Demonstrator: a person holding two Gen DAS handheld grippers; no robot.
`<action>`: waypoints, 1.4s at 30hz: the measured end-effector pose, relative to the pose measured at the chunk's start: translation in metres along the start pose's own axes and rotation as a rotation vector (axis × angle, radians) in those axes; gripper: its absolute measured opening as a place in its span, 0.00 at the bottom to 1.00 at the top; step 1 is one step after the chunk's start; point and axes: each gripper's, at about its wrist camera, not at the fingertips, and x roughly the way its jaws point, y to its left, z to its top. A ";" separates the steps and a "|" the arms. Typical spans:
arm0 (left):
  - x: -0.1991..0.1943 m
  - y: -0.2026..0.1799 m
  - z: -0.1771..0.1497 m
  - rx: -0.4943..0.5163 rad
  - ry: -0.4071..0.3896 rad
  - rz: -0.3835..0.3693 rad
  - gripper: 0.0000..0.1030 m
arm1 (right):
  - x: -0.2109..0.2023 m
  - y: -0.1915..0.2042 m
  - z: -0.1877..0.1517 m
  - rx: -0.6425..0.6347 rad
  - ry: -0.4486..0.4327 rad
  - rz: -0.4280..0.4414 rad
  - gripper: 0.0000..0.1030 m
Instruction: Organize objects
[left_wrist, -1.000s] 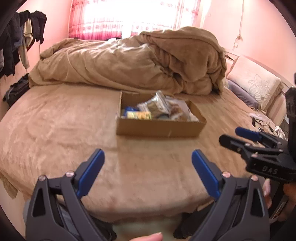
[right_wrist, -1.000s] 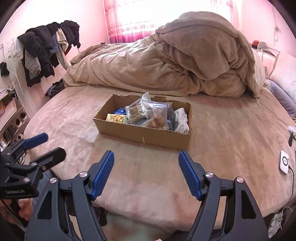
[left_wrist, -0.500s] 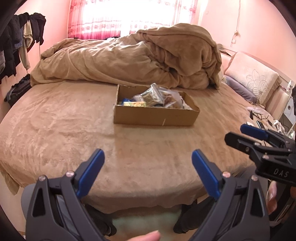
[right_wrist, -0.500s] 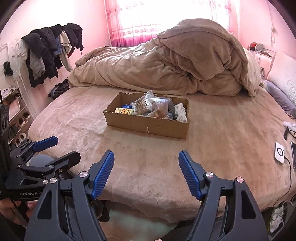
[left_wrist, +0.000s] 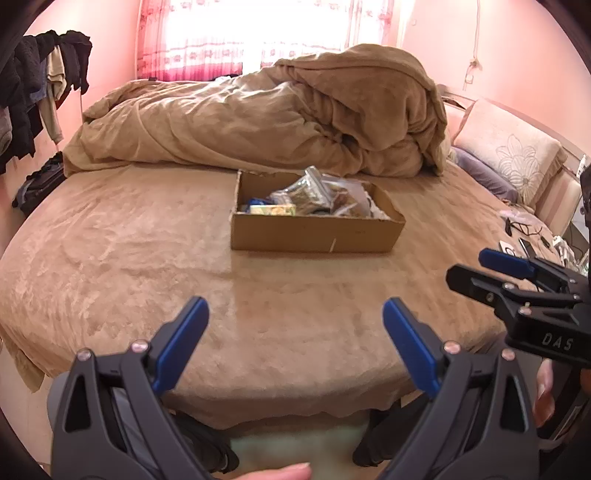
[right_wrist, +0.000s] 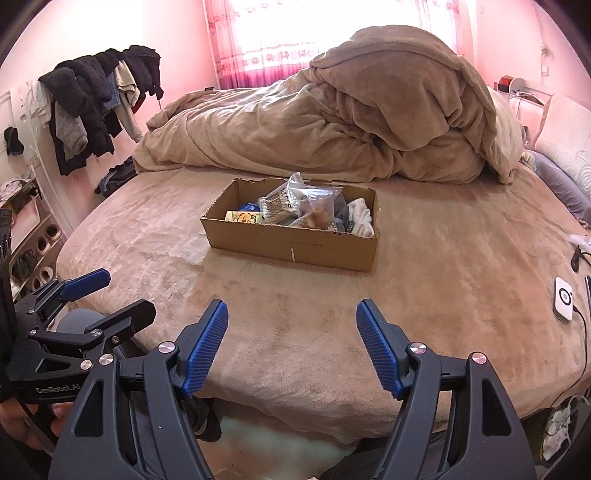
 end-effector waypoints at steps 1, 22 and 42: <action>0.000 0.000 0.000 0.000 -0.002 0.001 0.94 | 0.001 0.000 0.001 -0.002 -0.001 0.000 0.73; 0.006 0.004 0.001 -0.001 0.010 0.001 0.94 | 0.008 0.000 0.004 0.001 0.010 -0.006 0.73; 0.009 0.000 0.000 0.009 0.010 0.009 0.94 | 0.009 -0.007 0.003 0.011 0.005 -0.015 0.73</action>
